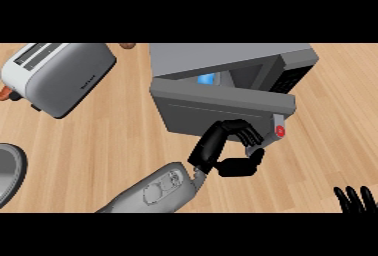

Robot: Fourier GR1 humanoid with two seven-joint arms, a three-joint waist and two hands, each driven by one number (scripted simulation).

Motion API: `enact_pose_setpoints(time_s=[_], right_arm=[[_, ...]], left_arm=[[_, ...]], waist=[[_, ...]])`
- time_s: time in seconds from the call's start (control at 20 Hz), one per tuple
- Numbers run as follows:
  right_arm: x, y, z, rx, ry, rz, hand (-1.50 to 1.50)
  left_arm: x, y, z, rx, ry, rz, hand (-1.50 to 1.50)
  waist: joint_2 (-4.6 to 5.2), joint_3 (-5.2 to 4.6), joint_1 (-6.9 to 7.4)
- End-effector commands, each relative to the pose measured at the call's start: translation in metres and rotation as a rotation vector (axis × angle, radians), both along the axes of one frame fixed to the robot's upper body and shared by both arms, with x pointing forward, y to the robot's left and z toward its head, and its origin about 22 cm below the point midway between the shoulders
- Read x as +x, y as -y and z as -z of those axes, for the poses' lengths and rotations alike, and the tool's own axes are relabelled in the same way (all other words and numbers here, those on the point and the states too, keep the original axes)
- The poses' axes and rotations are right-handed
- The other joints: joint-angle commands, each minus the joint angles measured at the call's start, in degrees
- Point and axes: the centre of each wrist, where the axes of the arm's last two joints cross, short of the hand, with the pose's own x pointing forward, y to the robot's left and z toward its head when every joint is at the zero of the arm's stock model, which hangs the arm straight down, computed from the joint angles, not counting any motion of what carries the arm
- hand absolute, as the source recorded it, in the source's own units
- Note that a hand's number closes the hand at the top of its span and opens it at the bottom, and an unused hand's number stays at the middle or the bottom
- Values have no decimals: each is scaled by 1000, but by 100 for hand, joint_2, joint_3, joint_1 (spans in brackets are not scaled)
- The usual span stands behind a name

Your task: Pick up the milk, place it into the microwave and close the microwave

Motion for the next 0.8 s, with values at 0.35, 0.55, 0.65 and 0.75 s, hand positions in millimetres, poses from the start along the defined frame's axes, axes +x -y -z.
enact_pose_setpoints(time_s=[0.35, 0.55, 0.65, 0.75], right_arm=[[0, -4, -26, 20, 20, -116, -150], [-1, 0, -34, 28, 30, -133, -150], [-3, -4, -35, 35, 23, -128, -150], [-1, -1, -39, 29, 39, -143, -150]], left_arm=[[46, -1, -28, -134, 14, -139, 150], [61, -2, -35, -156, 17, -159, 150], [68, -3, -37, -155, 28, -171, 150], [70, -4, -35, -164, 30, -177, 150]], waist=[[160, -7, -422], [193, -1, -545], [202, 1, -580], [237, 6, -647]])
